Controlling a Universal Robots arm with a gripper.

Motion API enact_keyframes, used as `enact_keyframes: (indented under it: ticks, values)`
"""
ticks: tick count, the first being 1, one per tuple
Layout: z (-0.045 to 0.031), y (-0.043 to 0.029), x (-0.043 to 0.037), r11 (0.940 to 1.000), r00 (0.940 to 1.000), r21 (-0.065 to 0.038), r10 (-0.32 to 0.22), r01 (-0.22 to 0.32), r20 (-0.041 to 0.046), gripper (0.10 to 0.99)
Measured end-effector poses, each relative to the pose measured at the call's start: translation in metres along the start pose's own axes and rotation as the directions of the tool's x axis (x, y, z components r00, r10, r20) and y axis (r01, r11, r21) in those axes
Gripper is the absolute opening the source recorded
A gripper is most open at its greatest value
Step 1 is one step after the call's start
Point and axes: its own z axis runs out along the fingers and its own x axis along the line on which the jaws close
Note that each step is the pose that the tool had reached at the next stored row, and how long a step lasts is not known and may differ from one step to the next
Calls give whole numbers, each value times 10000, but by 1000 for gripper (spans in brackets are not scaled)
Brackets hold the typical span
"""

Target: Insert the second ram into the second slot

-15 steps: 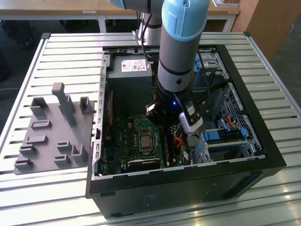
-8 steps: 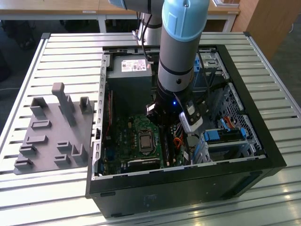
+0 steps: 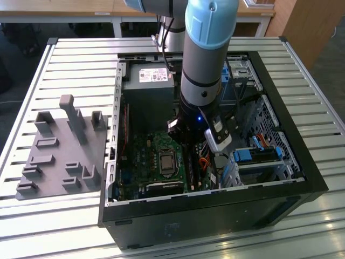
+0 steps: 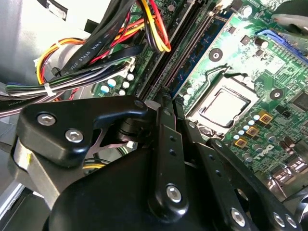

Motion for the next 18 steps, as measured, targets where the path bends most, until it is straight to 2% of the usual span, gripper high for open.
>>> enact_keyframes:
  ticks: [4,18]
  values:
    - [6,0,26,10000,10000,-2,-1,1,0,137]
    - [-20,2,22,9999,9999,-3,-108,108,-4,137]
